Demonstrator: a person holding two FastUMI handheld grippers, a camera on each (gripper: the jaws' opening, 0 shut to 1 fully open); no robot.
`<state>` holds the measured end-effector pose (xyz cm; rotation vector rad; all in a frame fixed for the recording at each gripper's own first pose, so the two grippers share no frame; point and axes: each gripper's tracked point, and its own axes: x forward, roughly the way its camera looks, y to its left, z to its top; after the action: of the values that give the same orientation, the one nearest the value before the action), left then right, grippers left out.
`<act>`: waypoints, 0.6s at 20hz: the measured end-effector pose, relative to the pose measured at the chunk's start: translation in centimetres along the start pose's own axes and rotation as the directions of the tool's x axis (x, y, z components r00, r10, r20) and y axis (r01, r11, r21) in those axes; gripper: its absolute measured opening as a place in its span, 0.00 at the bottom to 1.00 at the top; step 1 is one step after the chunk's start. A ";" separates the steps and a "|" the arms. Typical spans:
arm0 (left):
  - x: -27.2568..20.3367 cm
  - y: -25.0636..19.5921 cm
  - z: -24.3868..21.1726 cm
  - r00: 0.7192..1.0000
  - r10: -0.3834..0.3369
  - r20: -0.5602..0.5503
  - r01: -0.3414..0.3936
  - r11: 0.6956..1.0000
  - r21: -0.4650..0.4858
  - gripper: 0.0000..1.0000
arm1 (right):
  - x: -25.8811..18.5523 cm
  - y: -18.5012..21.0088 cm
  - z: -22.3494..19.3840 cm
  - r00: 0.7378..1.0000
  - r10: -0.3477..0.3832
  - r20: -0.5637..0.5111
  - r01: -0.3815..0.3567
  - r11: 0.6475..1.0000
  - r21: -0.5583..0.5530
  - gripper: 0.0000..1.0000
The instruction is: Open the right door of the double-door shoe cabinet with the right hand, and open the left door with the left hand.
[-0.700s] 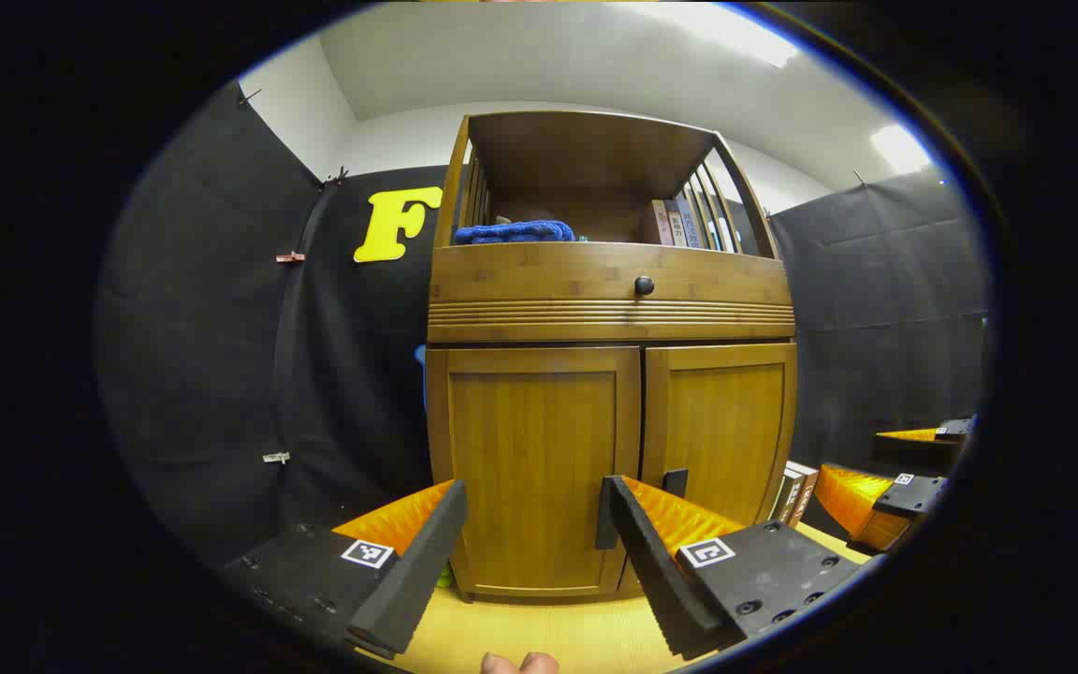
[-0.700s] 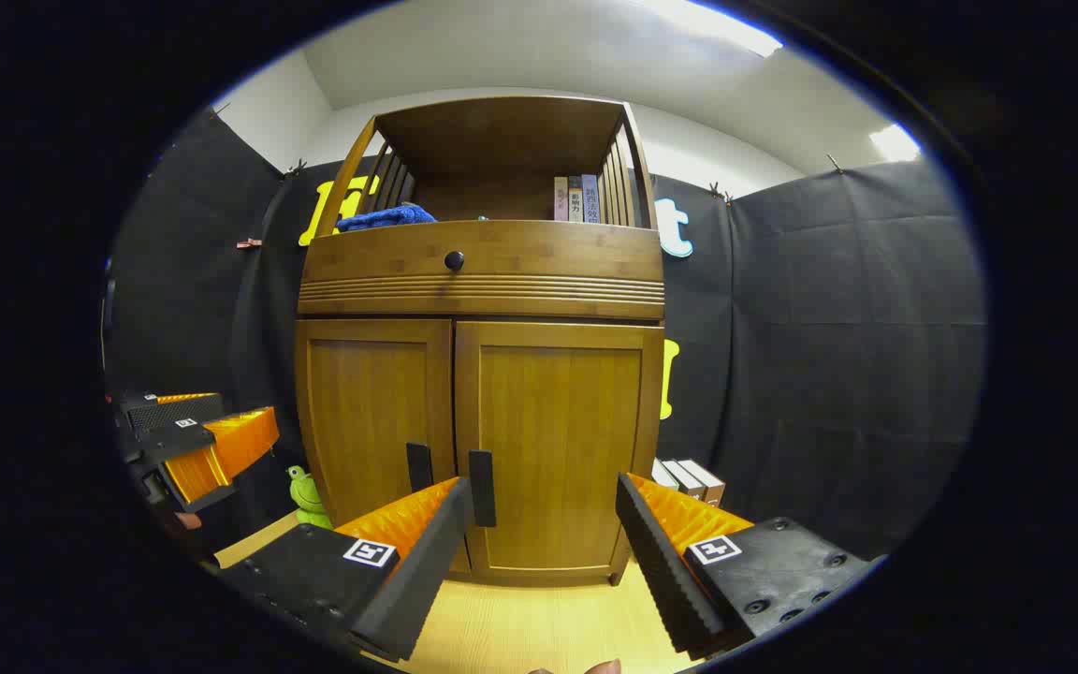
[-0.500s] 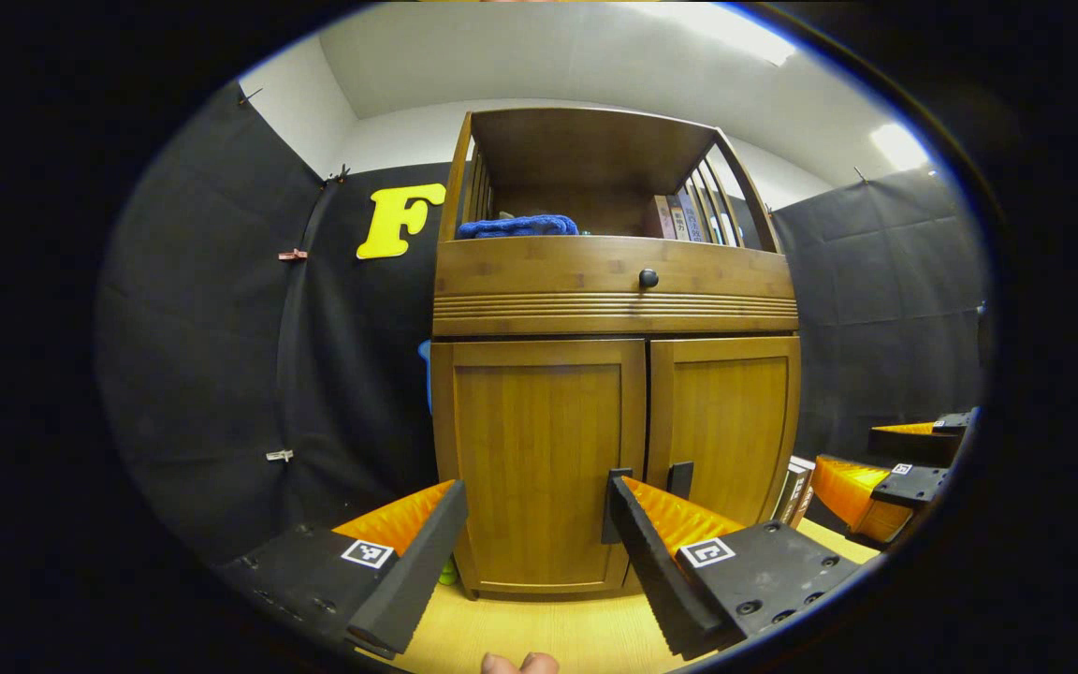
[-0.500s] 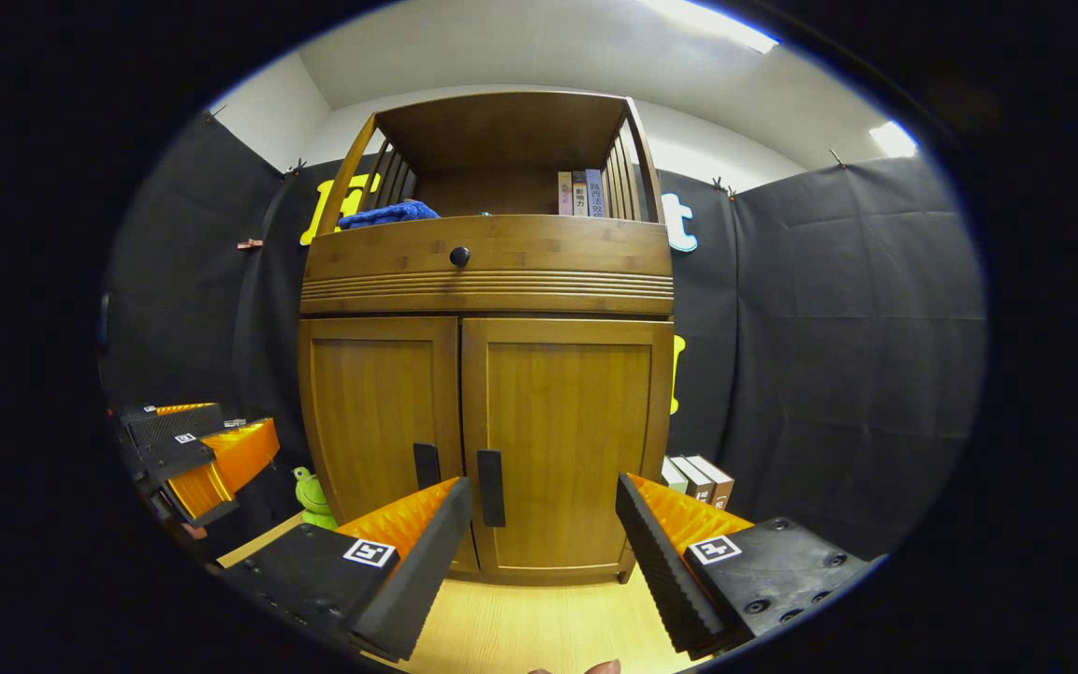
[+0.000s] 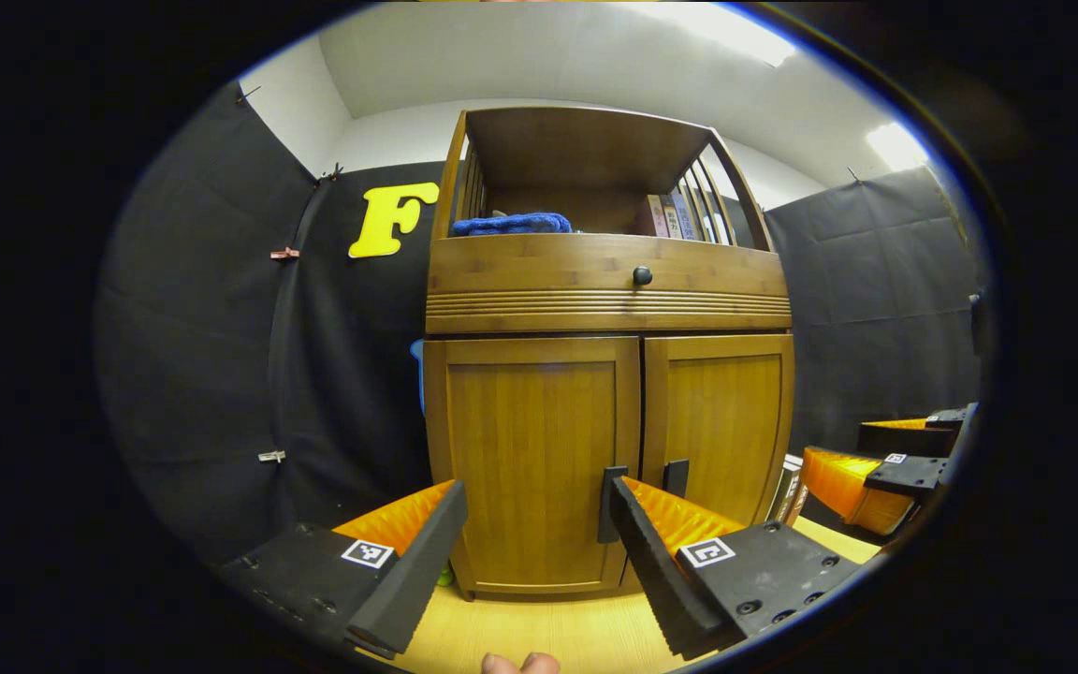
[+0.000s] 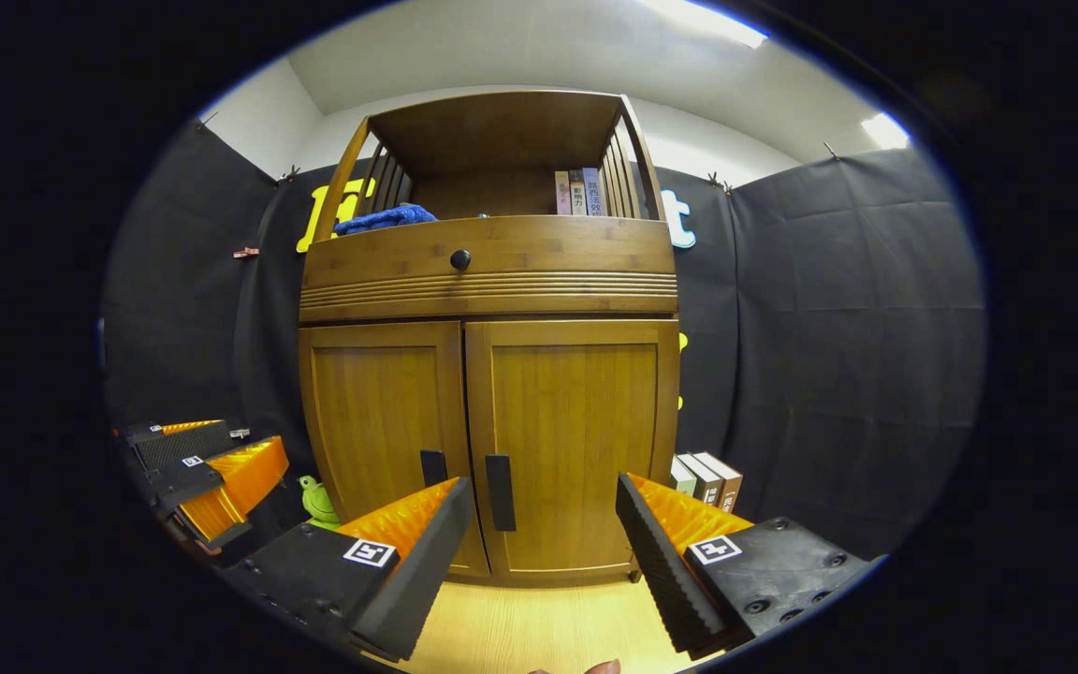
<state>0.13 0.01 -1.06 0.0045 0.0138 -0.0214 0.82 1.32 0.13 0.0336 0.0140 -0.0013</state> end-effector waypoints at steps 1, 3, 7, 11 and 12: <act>0.0 0.0 -0.2 1.000 -0.006 0.002 0.006 1.000 0.000 0.94 | 0.1 0.0 -0.1 1.000 -0.002 -0.001 0.002 1.000 -0.002 0.97; 0.2 0.1 -0.3 1.000 -0.011 -0.001 0.011 1.000 0.000 0.95 | 0.3 0.2 -0.4 1.000 -0.004 -0.006 0.004 1.000 -0.017 0.97; -0.4 0.5 -0.4 1.000 -0.012 -0.012 0.012 1.000 -0.011 0.95 | 2.8 1.6 -1.7 1.000 0.025 -0.014 -0.026 0.999 -0.025 0.98; -1.5 2.0 -0.8 1.000 0.013 -0.023 -0.013 1.000 -0.003 0.95 | 7.1 3.0 -3.7 0.998 0.063 -0.024 -0.063 0.998 0.008 0.98; -1.6 2.2 -0.8 1.000 0.021 -0.023 -0.021 1.000 -0.005 0.95 | 8.3 3.0 -4.7 0.997 0.063 -0.040 -0.063 0.998 0.008 0.98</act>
<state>-1.45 2.26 -1.81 -0.0005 0.0370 -0.0007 9.04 4.45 -4.59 0.0408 0.0532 0.0623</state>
